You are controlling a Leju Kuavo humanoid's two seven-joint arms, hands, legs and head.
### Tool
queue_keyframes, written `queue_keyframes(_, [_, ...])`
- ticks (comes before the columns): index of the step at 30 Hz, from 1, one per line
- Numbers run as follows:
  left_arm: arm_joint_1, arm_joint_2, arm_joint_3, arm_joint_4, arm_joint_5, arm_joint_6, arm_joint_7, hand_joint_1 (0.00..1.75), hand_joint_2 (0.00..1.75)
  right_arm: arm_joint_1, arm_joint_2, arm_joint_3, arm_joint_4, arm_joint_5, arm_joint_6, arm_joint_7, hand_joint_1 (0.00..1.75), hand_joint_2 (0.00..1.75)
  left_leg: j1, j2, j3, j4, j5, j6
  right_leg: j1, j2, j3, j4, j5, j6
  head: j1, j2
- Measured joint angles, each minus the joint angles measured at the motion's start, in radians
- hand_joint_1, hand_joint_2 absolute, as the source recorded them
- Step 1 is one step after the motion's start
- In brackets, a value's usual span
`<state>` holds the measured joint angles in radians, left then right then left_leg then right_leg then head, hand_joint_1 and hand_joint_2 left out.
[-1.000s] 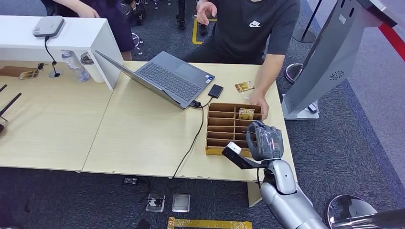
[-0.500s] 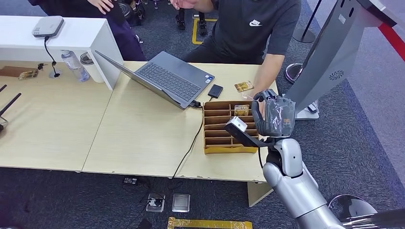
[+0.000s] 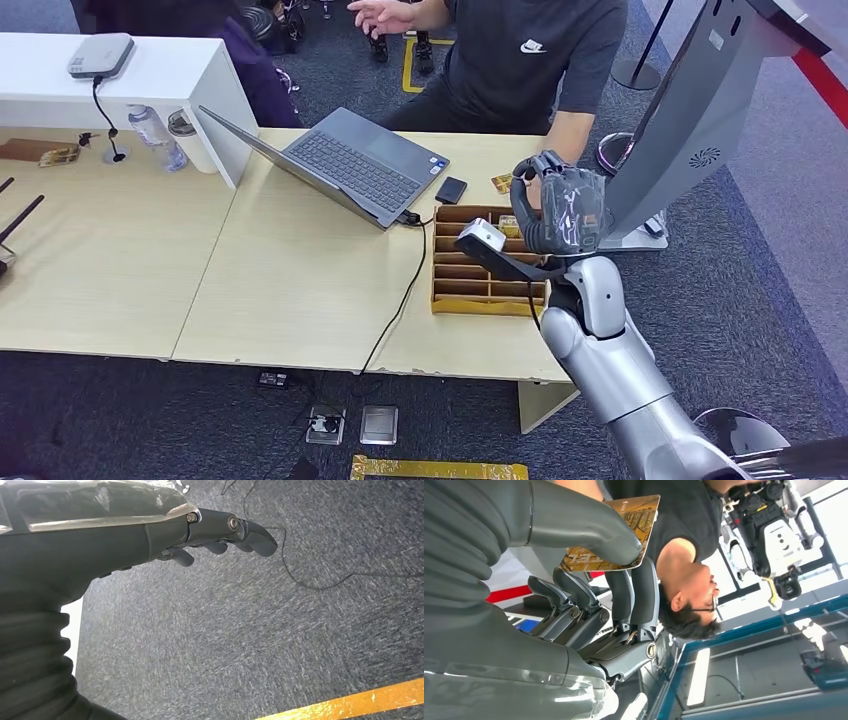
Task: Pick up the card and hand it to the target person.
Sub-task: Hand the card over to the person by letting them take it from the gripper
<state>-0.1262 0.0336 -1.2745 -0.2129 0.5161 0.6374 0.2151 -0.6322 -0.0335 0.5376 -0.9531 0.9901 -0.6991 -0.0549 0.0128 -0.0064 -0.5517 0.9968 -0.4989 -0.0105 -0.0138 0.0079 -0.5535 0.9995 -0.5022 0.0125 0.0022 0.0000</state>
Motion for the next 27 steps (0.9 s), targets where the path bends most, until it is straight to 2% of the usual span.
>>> queue_keyframes(12, [0.000,0.000,0.000,0.000,-0.001,0.000,-0.004,0.00,1.75,-0.080,0.058,-0.009,0.224,-0.016,0.000,-0.037,1.75,1.75,0.000,0.000,0.000,0.000,0.000,0.000,0.000,0.000,0.000,0.000,0.000,0.000,0.000,0.000])
queue_keyframes(27, [0.000,0.000,0.000,0.000,0.004,0.000,0.001,0.00,1.75,-0.099,0.089,-0.018,0.339,0.001,0.000,-0.044,1.75,1.75,0.000,0.000,0.000,0.000,0.000,0.000,0.000,0.000,0.000,0.000,0.000,0.000,0.000,0.000])
